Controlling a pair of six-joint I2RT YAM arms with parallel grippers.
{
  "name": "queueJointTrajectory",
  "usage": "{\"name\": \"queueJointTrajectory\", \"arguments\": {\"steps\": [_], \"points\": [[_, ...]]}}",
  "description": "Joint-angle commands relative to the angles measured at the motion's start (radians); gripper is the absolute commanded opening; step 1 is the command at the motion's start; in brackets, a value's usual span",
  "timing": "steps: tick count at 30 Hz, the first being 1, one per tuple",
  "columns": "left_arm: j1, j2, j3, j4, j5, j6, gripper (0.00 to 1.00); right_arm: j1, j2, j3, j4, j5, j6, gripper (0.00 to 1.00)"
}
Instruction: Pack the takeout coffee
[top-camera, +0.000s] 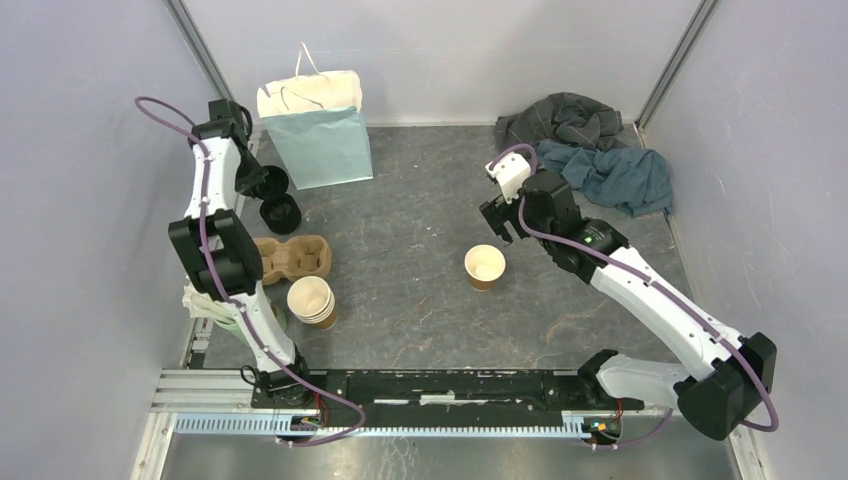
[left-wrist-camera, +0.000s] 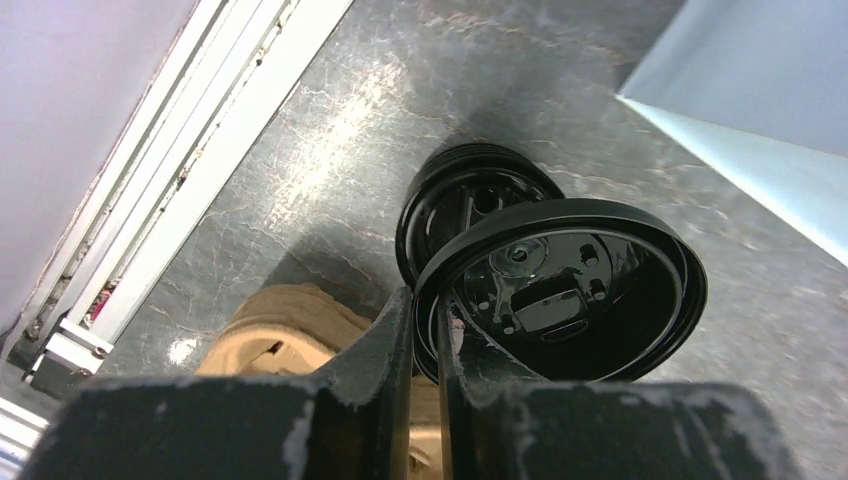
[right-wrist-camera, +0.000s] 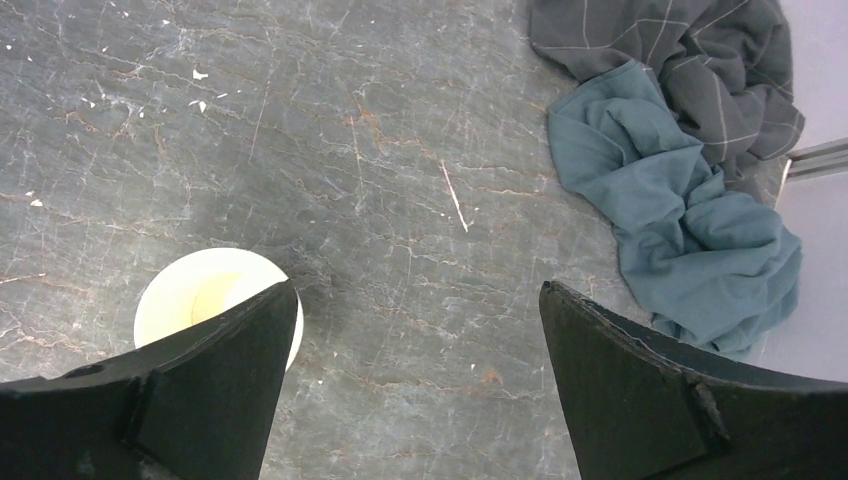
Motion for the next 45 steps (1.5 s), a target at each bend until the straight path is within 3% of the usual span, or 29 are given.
{"name": "queueJointTrajectory", "arguments": {"steps": [1,4,7,13,18,21,23,27,30,33,38,45], "points": [[0.005,-0.133,0.049,-0.001,0.073,-0.08,0.03,0.032,-0.062,0.02,0.031,0.057,-0.033,0.98],[0.005,-0.206,0.008,0.009,0.21,-0.134,0.02,0.074,-0.102,0.016,0.016,0.052,-0.042,0.98],[0.001,-0.324,-0.118,0.108,0.476,-0.238,0.02,0.104,-0.138,0.002,0.003,-0.013,-0.023,0.98],[-0.09,-0.641,-0.518,0.627,0.932,-0.621,0.02,0.105,-0.149,0.008,0.008,-0.212,0.071,0.98],[-0.369,-0.759,-0.786,1.268,1.009,-1.05,0.02,0.103,-0.083,0.136,-0.031,-0.31,0.261,0.98],[-0.553,-0.738,-0.855,1.583,0.983,-1.202,0.02,0.098,-0.077,0.184,0.013,-0.399,0.454,0.98],[-0.616,-0.712,-0.866,1.728,0.986,-1.256,0.02,0.086,-0.098,0.18,0.093,-0.49,0.591,0.98],[-0.672,-0.668,-0.873,1.937,1.015,-1.322,0.02,0.055,-0.179,0.053,0.421,-0.713,0.88,0.98],[-0.69,-0.649,-0.874,2.021,1.074,-1.332,0.02,0.0,-0.192,0.022,0.517,-0.774,1.049,0.98],[-0.693,-0.684,-0.891,1.962,1.105,-1.258,0.02,-0.052,-0.159,0.042,0.596,-0.866,1.203,0.98],[-0.694,-0.729,-0.9,1.883,1.132,-1.143,0.02,-0.052,-0.083,0.117,0.619,-0.962,1.332,0.98],[-0.695,-0.73,-0.892,1.851,1.154,-1.082,0.02,-0.051,-0.066,0.117,0.683,-0.97,1.426,0.98]]}}
